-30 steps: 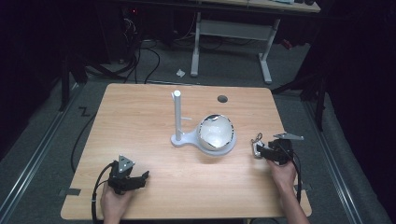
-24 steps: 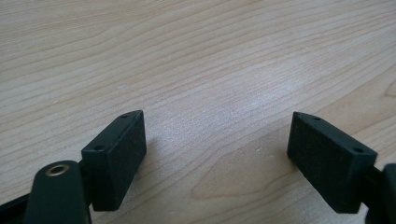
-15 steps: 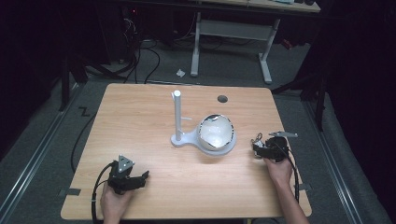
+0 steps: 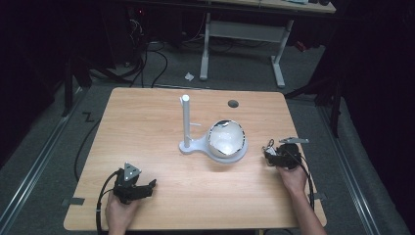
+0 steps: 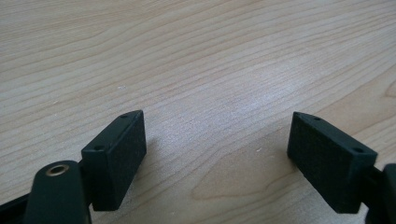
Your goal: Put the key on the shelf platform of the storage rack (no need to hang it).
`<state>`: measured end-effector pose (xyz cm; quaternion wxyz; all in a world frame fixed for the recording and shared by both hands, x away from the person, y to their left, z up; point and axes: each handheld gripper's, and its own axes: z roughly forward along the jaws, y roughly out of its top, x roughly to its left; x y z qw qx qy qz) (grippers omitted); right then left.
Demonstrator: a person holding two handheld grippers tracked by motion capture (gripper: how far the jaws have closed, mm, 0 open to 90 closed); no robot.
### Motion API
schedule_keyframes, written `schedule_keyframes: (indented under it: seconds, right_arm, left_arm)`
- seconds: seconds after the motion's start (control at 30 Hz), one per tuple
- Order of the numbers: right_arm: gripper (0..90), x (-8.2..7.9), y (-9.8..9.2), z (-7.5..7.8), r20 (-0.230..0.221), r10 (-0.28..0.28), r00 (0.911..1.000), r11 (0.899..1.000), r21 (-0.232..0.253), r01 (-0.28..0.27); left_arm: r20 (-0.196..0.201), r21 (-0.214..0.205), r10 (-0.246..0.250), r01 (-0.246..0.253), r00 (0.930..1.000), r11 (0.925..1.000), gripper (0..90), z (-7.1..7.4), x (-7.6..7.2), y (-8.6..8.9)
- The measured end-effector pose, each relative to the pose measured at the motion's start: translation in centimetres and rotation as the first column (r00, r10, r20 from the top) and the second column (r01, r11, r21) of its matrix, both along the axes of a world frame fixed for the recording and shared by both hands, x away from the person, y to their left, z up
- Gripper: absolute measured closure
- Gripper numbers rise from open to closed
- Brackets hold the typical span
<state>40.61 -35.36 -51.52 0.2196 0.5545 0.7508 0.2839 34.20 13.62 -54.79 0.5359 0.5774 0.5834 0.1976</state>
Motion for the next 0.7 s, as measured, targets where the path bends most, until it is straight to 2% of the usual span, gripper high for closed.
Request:
schedule_keyframes:
  seconds: [0.1, 0.2, 0.3, 0.4, 0.43, 0.53, 0.7]
  right_arm:
    - [49.9, -0.1, 0.3, 0.0, 0.005, 0.006, 1.0, 0.999, -0.039, -0.006]
    - [51.0, -0.1, 0.3, 0.1, 0.007, 0.006, 1.0, 0.999, -0.043, -0.005]
    - [51.6, -0.2, 0.7, 0.1, 0.012, -0.007, 0.9999, 0.998, -0.069, 0.008]
    - [52.0, -0.3, 1.0, 0.2, 0.002, -0.019, 0.9998, 0.996, -0.084, 0.019]
    - [52.0, -0.4, 1.0, 0.2, 0.001, -0.019, 0.9998, 0.996, -0.086, 0.019]
    - [52.2, -0.5, 1.0, 0.3, 0.006, -0.023, 0.9997, 0.996, -0.088, 0.024]
    - [52.4, -0.9, 0.5, 1.1, 0.038, -0.028, 0.9989, 0.998, -0.052, 0.03]
  left_arm:
    - [0.0, 0.0, 0.0, 0.0, 1.0, 1.0, 20.0, 0.0, 0.0, 0.0]
    - [0.0, -0.001, 0.0, 0.0, 1.0, 1.0, 20.0, 0.0, 0.0, 0.0]
    - [-0.003, -0.008, -0.007, 0.007, 1.0, 0.9999, 20.1, 0.0, 0.1, 0.1]
    - [-0.01, -0.039, -0.012, 0.012, 0.9999, 0.9992, 20.2, 0.2, 0.3, 0.4]
    - [-0.008, -0.044, -0.008, 0.008, 0.9999, 0.999, 20.5, 0.2, 0.3, 0.4]
    - [0.001, -0.001, -0.012, 0.012, 0.9999, 0.9999, 20.7, 0.0, 0.1, 0.0]
    - [-0.001, -0.009, -0.012, 0.012, 0.9999, 0.9999, 21.1, 0.1, 0.1, 0.0]
